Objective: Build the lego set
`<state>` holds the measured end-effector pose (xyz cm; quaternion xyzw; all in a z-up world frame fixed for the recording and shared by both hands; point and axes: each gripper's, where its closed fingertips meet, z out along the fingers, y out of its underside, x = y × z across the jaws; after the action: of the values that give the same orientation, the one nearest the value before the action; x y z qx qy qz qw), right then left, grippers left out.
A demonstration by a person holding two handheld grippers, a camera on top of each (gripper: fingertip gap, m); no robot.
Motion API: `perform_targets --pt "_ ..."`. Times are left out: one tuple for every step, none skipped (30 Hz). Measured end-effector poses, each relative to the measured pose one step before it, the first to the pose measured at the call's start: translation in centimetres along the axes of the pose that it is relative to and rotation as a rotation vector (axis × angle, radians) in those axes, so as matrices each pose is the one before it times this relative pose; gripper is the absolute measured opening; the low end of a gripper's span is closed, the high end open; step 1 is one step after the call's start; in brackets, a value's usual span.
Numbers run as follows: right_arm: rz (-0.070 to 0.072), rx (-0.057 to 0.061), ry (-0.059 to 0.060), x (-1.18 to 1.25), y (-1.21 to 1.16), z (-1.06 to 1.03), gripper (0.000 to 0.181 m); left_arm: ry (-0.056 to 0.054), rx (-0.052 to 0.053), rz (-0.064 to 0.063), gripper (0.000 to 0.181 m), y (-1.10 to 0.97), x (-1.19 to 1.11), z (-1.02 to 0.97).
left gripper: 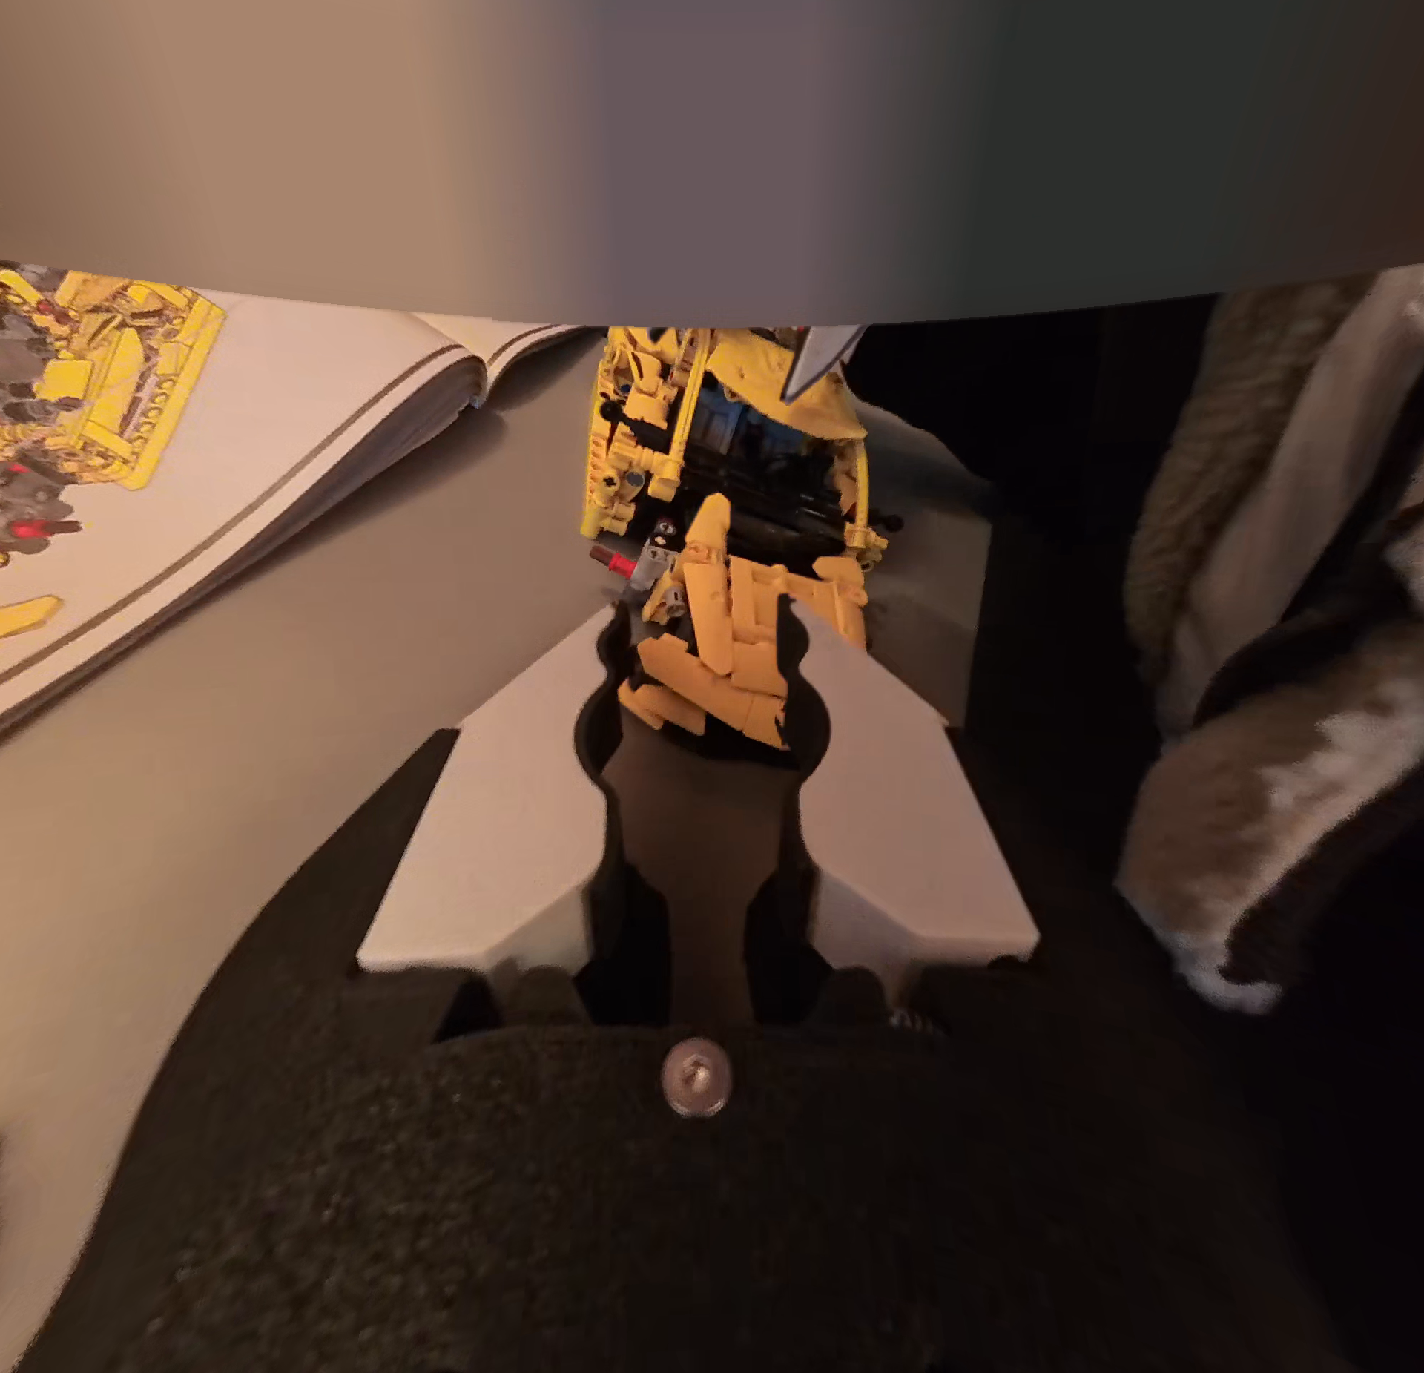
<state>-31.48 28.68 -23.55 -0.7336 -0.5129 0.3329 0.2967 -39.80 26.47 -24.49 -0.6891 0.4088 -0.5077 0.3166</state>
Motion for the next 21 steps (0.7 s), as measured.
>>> perform_targets --pt "0.0038 -0.0058 -0.0010 0.032 0.135 0.033 0.047 0.0061 0.0099 -0.0139 0.037 -0.130 -0.041 -0.061" --pt "0.0002 -0.0056 0.0002 0.018 0.108 0.000 0.047 0.0046 0.0075 -0.0082 0.037 -0.101 -0.019 -0.050" --pt "-0.0032 -0.0025 0.0012 -0.015 0.031 -0.012 0.047 0.0030 0.0026 -0.0015 0.037 -0.032 0.049 -0.001" --pt "-0.0053 0.0041 -0.0003 -0.073 -0.075 -0.031 0.047 -0.0003 -0.0023 0.0052 0.038 0.027 0.078 0.058" --pt "-0.0053 0.0061 -0.0004 -0.090 -0.125 -0.036 0.047 -0.0023 -0.0055 0.0138 0.038 0.065 0.130 0.107" --pt "-0.0059 0.0047 -0.0014 -0.118 -0.137 -0.049 0.047 -0.0058 -0.0063 0.0227 0.038 0.074 0.142 0.146" --pt "-0.0079 0.0037 -0.0035 -0.235 -0.153 -0.056 0.049 -0.0088 -0.0102 0.0261 0.037 0.116 0.124 0.191" --pt "-0.0143 0.0015 -0.0056 -0.357 -0.164 -0.063 0.052 -0.0059 -0.0129 0.0302 0.038 0.153 0.207 0.192" --pt "-0.0241 0.0000 -0.0103 -0.548 -0.167 -0.027 0.058 -0.0025 -0.0104 0.0342 0.038 0.108 0.267 0.194" --pt "-0.0323 -0.0039 -0.0236 -0.916 -0.108 0.089 0.068 0.0001 -0.0082 0.0375 0.039 0.069 0.327 0.194" --pt "-0.0387 -0.0203 -0.0167 -0.993 0.052 0.165 0.074 -0.0036 -0.0143 0.0378 0.044 0.131 0.260 0.194" --pt "-0.0492 -0.0379 0.0071 -0.664 0.225 0.195 0.074 -0.0146 -0.0248 0.0296 0.053 0.177 0.092 0.223" --pt "-0.0445 -0.0418 0.0151 -0.473 0.228 0.214 0.077 -0.0214 -0.0286 0.0204 0.069 0.136 -0.038 0.287" --pt "-0.0269 -0.0356 0.0054 -0.470 0.132 0.170 0.079 -0.0253 -0.0304 0.0134 0.090 0.118 -0.131 0.358" --pt "-0.0041 -0.0281 0.0038 -0.320 0.069 0.089 0.079 -0.0178 -0.0350 0.0122 0.101 0.190 -0.010 0.388" --pt "0.0130 -0.0239 0.0033 -0.278 0.073 -0.031 0.081 -0.0114 -0.0320 0.0177 0.105 0.167 0.180 0.382" --pt "0.0145 -0.0159 0.0066 -0.260 0.096 -0.145 0.081 -0.0071 -0.0263 0.0215 0.108 0.151 0.376 0.384" --pt "0.0174 0.0001 0.0211 -0.087 0.118 -0.224 0.079 -0.0081 -0.0295 0.0190 0.110 0.183 0.431 0.396" --pt "0.0241 0.0098 0.0284 -0.066 0.149 -0.294 0.076 -0.0131 -0.0253 0.0200 0.109 0.036 0.389 0.323" --pt "0.0257 0.0098 0.0242 -0.232 0.182 -0.358 0.072 -0.0165 -0.0164 0.0158 0.109 -0.193 0.333 0.229" --pt "0.0265 0.0159 0.0257 -0.321 0.171 -0.380 0.070 -0.0200 -0.0195 0.0010 0.108 -0.274 0.244 0.190"
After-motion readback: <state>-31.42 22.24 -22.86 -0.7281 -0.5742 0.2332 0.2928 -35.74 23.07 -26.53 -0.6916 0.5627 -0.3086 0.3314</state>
